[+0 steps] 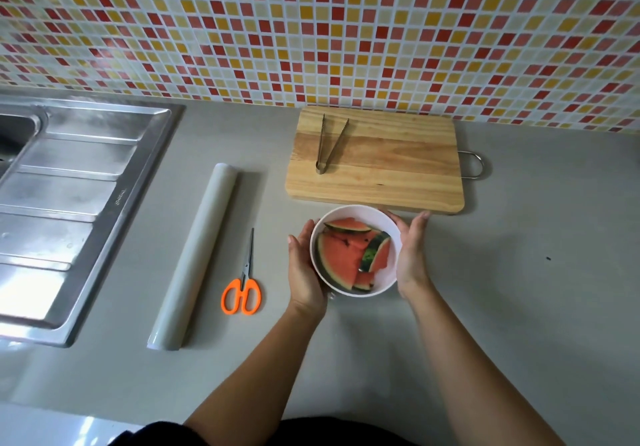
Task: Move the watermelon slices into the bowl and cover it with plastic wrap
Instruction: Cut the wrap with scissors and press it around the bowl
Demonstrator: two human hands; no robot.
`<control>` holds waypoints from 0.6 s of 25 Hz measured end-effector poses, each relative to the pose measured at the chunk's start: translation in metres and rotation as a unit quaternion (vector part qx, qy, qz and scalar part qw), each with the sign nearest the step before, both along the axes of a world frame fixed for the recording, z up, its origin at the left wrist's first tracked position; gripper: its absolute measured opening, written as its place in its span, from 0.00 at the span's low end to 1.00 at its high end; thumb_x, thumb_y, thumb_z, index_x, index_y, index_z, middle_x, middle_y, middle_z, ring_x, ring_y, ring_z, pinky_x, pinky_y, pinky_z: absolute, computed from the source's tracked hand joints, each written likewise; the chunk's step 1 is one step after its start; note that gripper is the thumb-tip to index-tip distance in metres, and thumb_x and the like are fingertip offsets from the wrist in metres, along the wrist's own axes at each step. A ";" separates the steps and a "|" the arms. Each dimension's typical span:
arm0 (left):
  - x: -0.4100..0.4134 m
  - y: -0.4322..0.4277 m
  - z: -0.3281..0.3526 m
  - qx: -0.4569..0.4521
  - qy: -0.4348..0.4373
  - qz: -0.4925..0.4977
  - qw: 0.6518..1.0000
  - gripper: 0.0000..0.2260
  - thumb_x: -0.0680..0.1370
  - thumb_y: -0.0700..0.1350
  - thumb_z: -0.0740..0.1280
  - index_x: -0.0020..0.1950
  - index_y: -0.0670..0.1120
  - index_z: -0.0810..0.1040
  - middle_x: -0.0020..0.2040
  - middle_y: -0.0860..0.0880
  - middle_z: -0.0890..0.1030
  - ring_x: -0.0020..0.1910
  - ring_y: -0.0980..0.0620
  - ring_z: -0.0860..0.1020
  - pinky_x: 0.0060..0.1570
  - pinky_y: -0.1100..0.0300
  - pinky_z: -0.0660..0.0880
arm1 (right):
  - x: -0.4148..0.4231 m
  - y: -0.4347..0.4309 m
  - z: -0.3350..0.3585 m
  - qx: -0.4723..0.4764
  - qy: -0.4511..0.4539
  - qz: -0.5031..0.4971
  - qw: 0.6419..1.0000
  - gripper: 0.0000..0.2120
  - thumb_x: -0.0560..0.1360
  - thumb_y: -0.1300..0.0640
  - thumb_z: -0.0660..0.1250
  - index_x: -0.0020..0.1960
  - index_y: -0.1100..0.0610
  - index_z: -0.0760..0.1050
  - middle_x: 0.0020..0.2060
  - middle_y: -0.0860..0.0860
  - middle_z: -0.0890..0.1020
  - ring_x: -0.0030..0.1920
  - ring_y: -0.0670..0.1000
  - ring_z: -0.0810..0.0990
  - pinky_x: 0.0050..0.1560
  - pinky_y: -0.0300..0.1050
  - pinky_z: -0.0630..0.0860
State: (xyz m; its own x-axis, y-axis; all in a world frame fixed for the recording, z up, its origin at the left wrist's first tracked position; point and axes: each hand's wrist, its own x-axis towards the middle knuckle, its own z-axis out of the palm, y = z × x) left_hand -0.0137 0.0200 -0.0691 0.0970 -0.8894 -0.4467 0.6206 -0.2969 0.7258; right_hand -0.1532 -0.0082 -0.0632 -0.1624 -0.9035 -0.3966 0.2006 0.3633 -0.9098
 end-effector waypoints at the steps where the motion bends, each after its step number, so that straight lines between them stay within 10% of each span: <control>1: 0.009 -0.006 0.002 0.006 -0.014 0.007 1.000 0.25 0.82 0.56 0.43 0.73 0.46 0.64 0.72 0.44 0.69 0.70 0.47 0.68 0.71 0.49 0.61 | -0.004 0.002 0.004 0.009 -0.014 -0.004 1.000 0.38 0.72 0.29 0.34 0.58 0.48 0.74 0.61 0.54 0.78 0.53 0.42 0.79 0.47 0.32 0.74; 6: 0.036 0.013 -0.001 -0.016 -0.153 0.045 0.987 0.24 0.82 0.56 0.44 0.76 0.49 0.57 0.76 0.54 0.59 0.73 0.60 0.59 0.70 0.64 0.54 | -0.023 0.038 0.004 -0.051 0.037 -0.075 0.995 0.53 0.59 0.18 0.39 0.69 0.50 0.68 0.68 0.45 0.69 0.67 0.39 0.65 0.67 0.34 0.56; 9: 0.012 0.024 0.003 -0.055 -0.179 -0.037 0.981 0.25 0.79 0.58 0.46 0.73 0.51 0.63 0.71 0.55 0.68 0.69 0.61 0.67 0.65 0.69 0.64 | 0.000 0.048 0.001 -0.025 -0.055 -0.055 0.997 0.36 0.73 0.31 0.35 0.66 0.48 0.69 0.66 0.48 0.73 0.60 0.36 0.73 0.60 0.33 0.66; 15: -0.007 0.010 0.009 0.020 -0.102 -0.029 0.994 0.23 0.82 0.56 0.45 0.60 0.49 0.76 0.60 0.44 0.79 0.60 0.49 0.77 0.60 0.55 0.74 | 0.016 0.045 0.001 0.030 -0.136 -0.066 0.988 0.32 0.75 0.35 0.41 0.61 0.52 0.73 0.60 0.53 0.79 0.63 0.50 0.75 0.69 0.52 0.66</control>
State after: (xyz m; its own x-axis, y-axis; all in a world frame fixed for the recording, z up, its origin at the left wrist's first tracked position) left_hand -0.0203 0.0297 -0.0606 0.1392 -0.8779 -0.4582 0.4425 -0.3588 0.8219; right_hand -0.1371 0.0371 -0.0624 -0.1577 -0.8546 -0.4947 0.4845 0.3695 -0.7929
